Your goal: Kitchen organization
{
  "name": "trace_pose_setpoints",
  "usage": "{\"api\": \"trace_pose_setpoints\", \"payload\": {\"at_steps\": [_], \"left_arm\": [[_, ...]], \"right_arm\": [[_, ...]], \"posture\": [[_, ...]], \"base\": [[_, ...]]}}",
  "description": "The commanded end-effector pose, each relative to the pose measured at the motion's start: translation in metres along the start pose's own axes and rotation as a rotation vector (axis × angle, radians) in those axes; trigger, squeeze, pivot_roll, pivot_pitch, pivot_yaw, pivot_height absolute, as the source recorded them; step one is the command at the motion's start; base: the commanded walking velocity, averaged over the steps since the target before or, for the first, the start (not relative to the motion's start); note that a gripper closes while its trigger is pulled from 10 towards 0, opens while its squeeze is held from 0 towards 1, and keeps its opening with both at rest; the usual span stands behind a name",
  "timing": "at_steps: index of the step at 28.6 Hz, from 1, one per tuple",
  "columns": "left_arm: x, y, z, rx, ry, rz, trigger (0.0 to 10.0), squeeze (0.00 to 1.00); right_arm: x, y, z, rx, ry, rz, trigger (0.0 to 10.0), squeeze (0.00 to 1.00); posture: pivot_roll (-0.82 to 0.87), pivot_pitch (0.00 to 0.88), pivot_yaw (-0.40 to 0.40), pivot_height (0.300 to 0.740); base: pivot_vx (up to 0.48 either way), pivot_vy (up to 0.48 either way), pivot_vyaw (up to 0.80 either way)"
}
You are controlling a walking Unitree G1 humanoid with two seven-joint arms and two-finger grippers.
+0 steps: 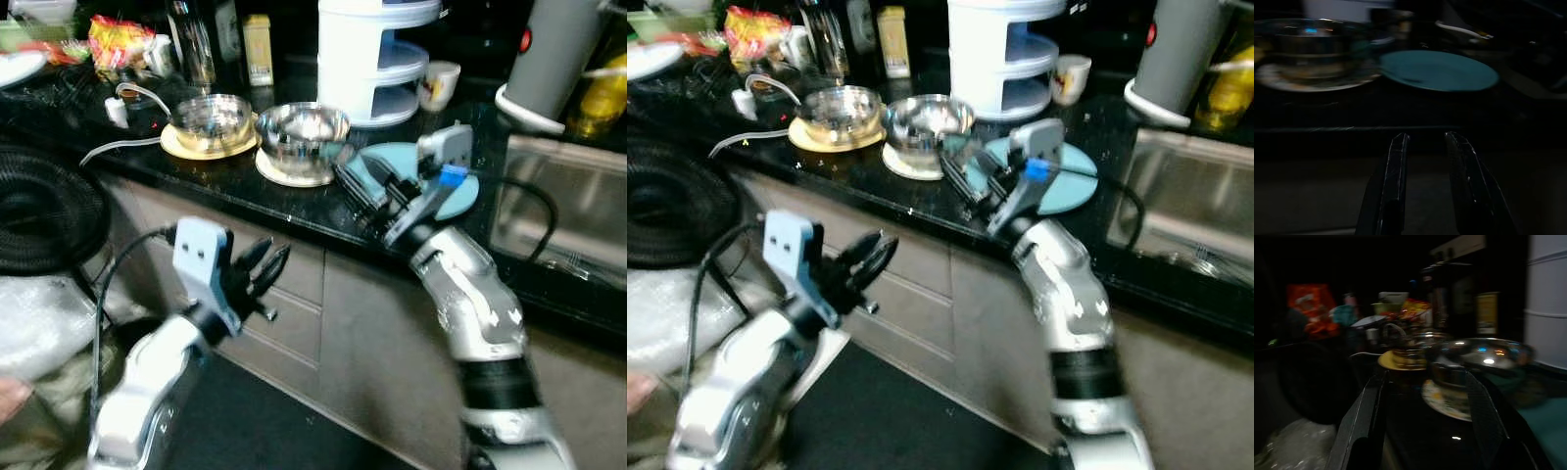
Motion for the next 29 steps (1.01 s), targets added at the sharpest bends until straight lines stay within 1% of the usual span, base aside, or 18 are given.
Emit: {"api": "trace_pose_setpoints", "payload": {"at_steps": [1,4,6,7,8,10,11,13,14,15,16,17,18,19,20,22,28,29], "left_arm": [[-0.001,-0.004,-0.001,-0.004,0.013,-0.022,10.0,0.0],[-0.001,-0.004,-0.001,-0.002,0.012,-0.023,10.0,0.0],[-0.002,-0.004,0.0,-0.004,0.012,-0.026,10.0,0.0],[-0.003,-0.005,0.002,-0.009,0.013,-0.031,10.0,0.0],[-0.003,-0.005,0.002,-0.009,0.013,-0.031,10.0,0.0],[-0.003,-0.006,0.001,-0.025,0.02,-0.037,10.0,0.0],[-0.004,-0.008,-0.001,-0.05,0.032,-0.055,10.0,0.0],[-0.007,-0.016,-0.005,-0.066,0.065,-0.113,10.0,0.0],[-0.007,-0.016,-0.005,-0.066,0.065,-0.113,10.0,0.0],[-0.009,-0.019,-0.008,-0.068,0.082,-0.139,10.0,0.0],[-0.011,-0.021,-0.009,-0.069,0.094,-0.154,10.0,0.0],[-0.011,-0.021,-0.009,-0.069,0.094,-0.154,10.0,0.0],[-0.012,-0.023,-0.011,-0.073,0.105,-0.167,10.0,0.0],[-0.012,-0.023,-0.011,-0.073,0.105,-0.167,10.0,0.0],[-0.016,-0.023,-0.018,-0.052,0.156,-0.183,10.0,0.0],[-0.018,-0.022,-0.022,-0.038,0.184,-0.193,10.0,0.0],[-0.02,-0.018,-0.016,-0.035,0.182,-0.192,10.0,0.0],[-0.022,-0.017,-0.015,-0.027,0.186,-0.189,10.0,0.0]], "right_arm": [[-0.002,-0.003,0.004,0.0,-0.019,-0.007,10.0,0.0],[-0.002,-0.004,0.005,-0.006,-0.019,-0.008,10.0,0.0],[-0.003,-0.005,0.005,-0.032,-0.012,-0.005,10.0,0.0],[-0.005,-0.006,0.006,-0.104,0.009,0.023,10.0,0.0],[-0.005,-0.006,0.006,-0.104,0.009,0.023,10.0,0.0],[-0.006,-0.006,0.006,-0.151,0.024,0.053,10.0,0.0],[-0.008,-0.005,0.006,-0.191,0.039,0.086,10.0,0.0],[-0.012,-0.001,0.002,-0.314,0.101,0.179,10.0,0.0],[-0.012,-0.001,0.002,-0.314,0.101,0.179,10.0,0.0],[-0.015,0.001,-0.001,-0.384,0.139,0.226,10.0,0.0],[-0.018,0.001,-0.003,-0.432,0.169,0.249,10.0,0.0],[-0.018,0.001,-0.003,-0.432,0.169,0.249,10.0,0.0],[-0.02,0.0,-0.006,-0.476,0.198,0.263,10.0,0.0],[-0.02,0.0,-0.006,-0.476,0.198,0.263,10.0,0.0],[-0.024,-0.002,-0.012,-0.501,0.243,0.287,10.0,0.0],[-0.028,-0.003,-0.016,-0.511,0.27,0.31,10.0,0.0],[-0.035,-0.01,-0.014,-0.501,0.28,0.323,10.0,0.0],[-0.037,-0.015,-0.007,-0.467,0.263,0.317,10.0,0.0]], "posture": [[0.06,0.0,0.015,0.74],[0.06,0.0,0.015,0.74],[0.06,0.0,0.015,0.74],[0.06,0.0,0.016,0.74],[0.06,0.0,0.016,0.74],[0.06,0.0,0.015,0.74],[0.06,0.0,0.015,0.74],[0.06,0.0,0.016,0.74],[0.06,0.0,0.016,0.74],[0.06,0.0,0.016,0.74],[0.06,0.0,0.016,0.74],[0.06,0.0,0.016,0.74],[0.06,0.0,0.016,0.74],[0.06,0.0,0.016,0.74],[0.06,0.0,0.018,0.74],[0.06,0.0,0.016,0.74],[0.06,0.0,0.013,0.74],[0.06,0.0,0.012,0.74]], "base": [[0.398,0.0,0.0],[0.398,0.0,0.0],[0.398,0.0,0.0],[0.375,0.0,0.0],[0.375,0.0,0.0],[0.307,0.0,0.0],[0.0,0.0,0.0],[0.0,0.0,0.0],[0.0,0.0,0.0],[0.0,0.0,0.0],[0.0,0.0,0.0],[0.0,0.0,0.0],[0.0,0.0,0.0],[0.0,0.0,0.0],[0.0,0.0,0.0],[0.0,0.0,0.0],[0.0,0.0,0.0],[0.0,0.0,0.0]]}}
Point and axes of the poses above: a point about 5 cm out from each wrist's last joint towards the gripper, its own x axis pointing out of the wrist towards the gripper, its own z axis along the axis of the wrist's last joint, y = z × x, the point moved 5 cm from there along x, pointing out of the wrist towards the gripper, and after that the axes turned 4 degrees about -x, right-handed, at the moved point
